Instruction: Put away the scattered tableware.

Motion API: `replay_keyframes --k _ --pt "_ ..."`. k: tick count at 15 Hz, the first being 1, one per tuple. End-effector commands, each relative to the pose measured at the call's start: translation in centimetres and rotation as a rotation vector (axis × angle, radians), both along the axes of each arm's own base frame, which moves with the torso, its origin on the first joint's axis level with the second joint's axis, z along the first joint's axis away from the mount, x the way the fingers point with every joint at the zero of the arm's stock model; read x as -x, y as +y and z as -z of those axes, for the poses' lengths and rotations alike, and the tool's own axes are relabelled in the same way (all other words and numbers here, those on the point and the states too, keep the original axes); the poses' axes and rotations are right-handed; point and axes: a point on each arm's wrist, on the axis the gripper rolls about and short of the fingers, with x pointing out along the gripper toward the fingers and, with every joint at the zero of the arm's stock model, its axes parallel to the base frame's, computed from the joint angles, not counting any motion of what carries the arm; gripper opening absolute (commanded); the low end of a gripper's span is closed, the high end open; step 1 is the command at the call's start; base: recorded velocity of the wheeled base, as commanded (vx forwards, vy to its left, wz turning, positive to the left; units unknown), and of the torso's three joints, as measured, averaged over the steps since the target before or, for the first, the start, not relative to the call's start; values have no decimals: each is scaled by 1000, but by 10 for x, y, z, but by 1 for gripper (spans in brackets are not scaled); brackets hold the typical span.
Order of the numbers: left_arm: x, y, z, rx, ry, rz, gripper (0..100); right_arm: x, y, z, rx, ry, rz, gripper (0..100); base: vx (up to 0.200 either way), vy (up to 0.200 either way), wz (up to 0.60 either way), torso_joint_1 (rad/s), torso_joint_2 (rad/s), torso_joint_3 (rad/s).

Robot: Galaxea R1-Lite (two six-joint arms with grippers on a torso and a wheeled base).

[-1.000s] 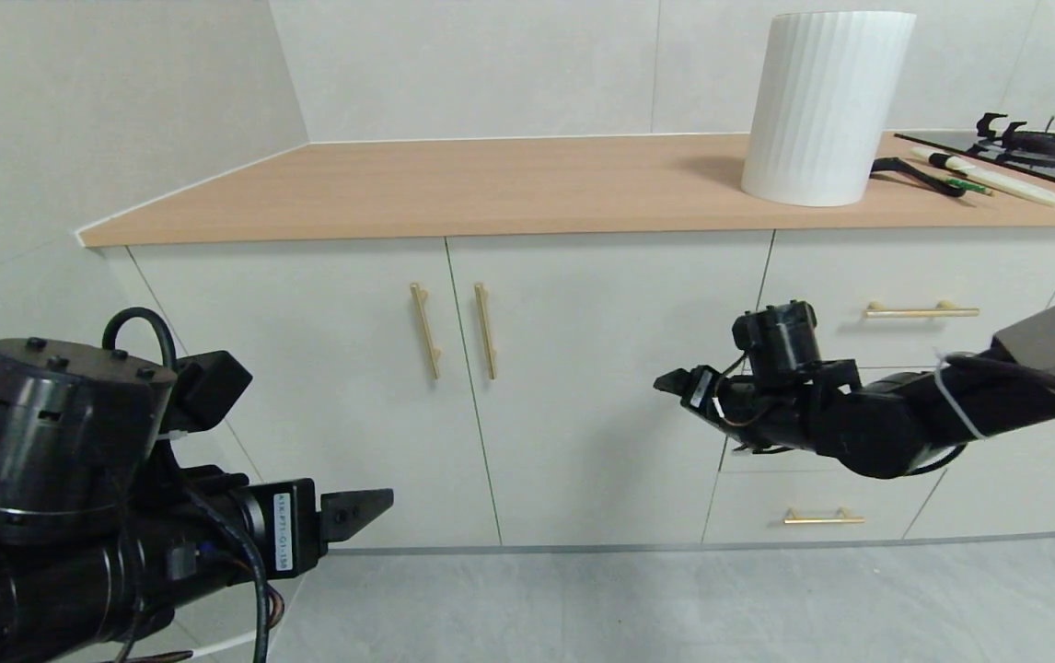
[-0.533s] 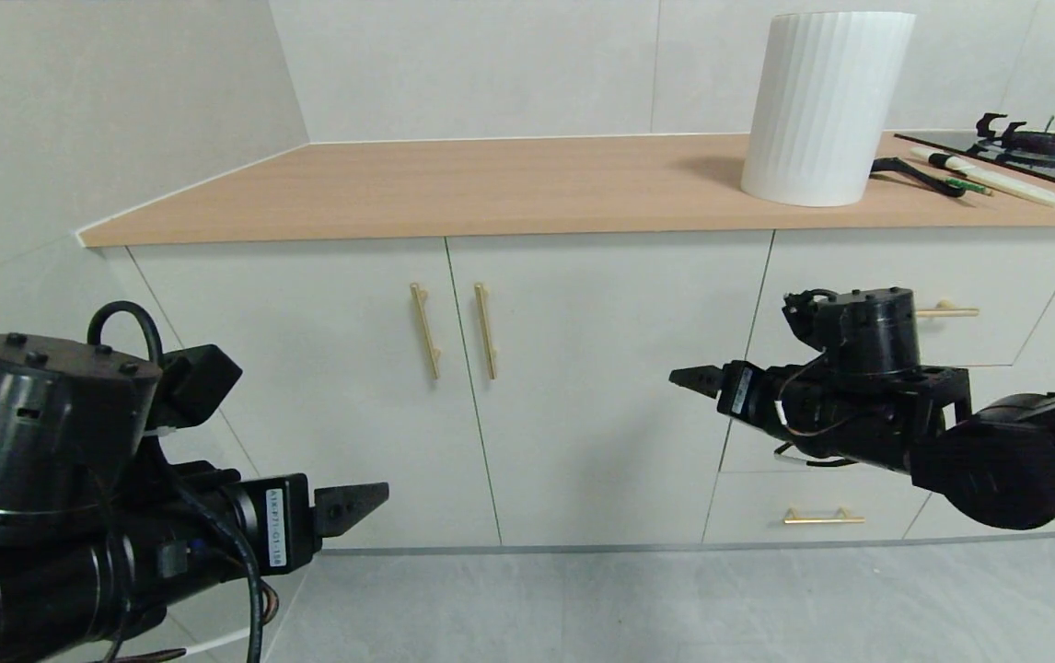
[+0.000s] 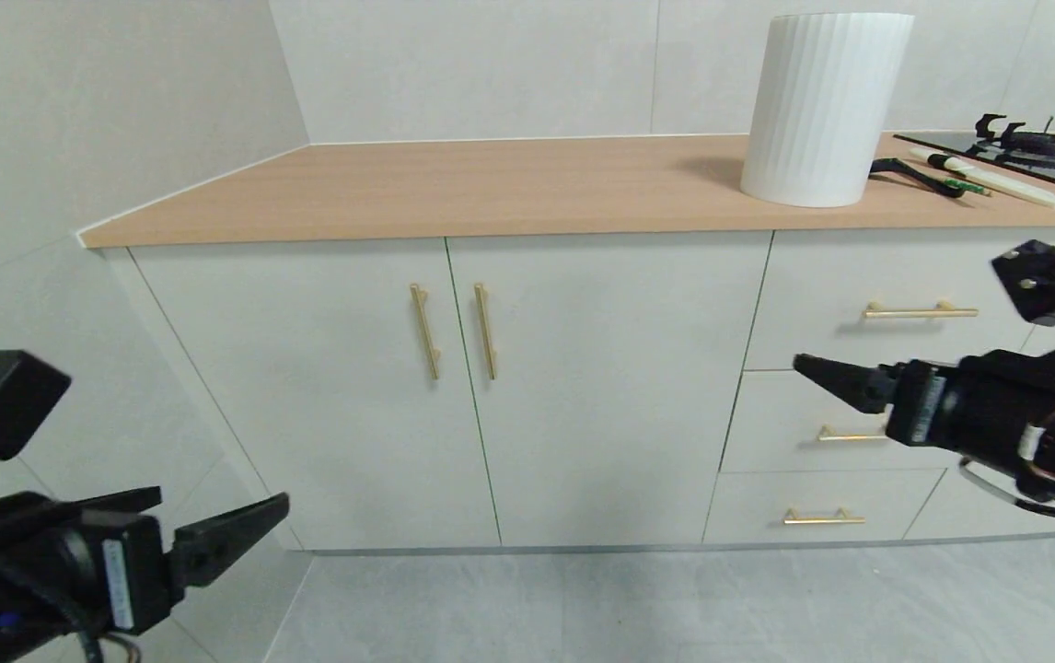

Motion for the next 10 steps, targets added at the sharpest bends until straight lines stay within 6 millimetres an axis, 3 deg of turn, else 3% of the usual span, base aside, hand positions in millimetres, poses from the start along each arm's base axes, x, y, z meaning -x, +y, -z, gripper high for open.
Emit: replay_keyframes --k 1,6,10 --pt "56 34 12 -51 -161 -28 100 77 -41 -5 11 -168 63 100 0 0 0 0 0 0" --pt "133 63 31 -142 -493 -183 100 175 -93 16 100 -323 232 100 0 0 0 0 0 0" --pt "163 67 42 -128 -608 -259 100 226 -105 41 167 -386 392 100 0 0 0 0 0 0"
